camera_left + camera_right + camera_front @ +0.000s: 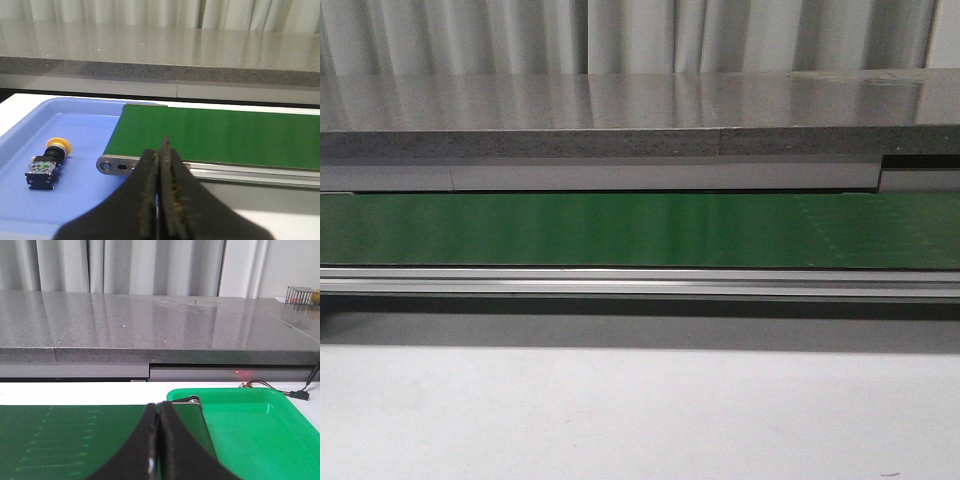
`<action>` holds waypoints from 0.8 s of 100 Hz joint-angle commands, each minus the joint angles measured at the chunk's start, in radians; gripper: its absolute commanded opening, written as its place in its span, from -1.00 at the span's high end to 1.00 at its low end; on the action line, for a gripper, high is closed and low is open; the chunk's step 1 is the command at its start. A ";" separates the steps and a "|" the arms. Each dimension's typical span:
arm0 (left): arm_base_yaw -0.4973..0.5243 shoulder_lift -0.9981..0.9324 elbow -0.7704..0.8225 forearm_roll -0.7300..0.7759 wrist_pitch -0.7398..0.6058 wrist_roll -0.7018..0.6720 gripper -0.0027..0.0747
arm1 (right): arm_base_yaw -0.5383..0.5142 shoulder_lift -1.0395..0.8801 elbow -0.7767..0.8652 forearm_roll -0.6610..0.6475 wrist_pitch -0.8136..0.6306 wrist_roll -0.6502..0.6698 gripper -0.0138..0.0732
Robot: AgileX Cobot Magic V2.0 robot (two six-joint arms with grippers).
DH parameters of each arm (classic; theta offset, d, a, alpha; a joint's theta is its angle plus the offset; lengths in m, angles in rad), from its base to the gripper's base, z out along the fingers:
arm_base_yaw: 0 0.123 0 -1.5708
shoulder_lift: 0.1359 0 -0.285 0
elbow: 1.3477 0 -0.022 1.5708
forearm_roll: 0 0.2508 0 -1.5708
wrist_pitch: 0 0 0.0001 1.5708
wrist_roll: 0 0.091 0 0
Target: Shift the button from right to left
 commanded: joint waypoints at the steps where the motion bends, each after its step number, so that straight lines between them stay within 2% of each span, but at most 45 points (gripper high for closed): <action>1: 0.004 -0.031 0.046 -0.009 -0.080 -0.008 0.98 | 0.001 0.007 -0.028 -0.007 -0.075 0.001 0.84; 57: 0.004 -0.031 0.046 -0.009 -0.080 -0.008 0.98 | 0.001 0.007 -0.028 -0.007 -0.079 0.001 0.84; 80: 0.004 -0.031 0.046 -0.009 -0.080 -0.008 0.98 | 0.017 -0.019 0.083 -0.067 -0.218 0.021 0.84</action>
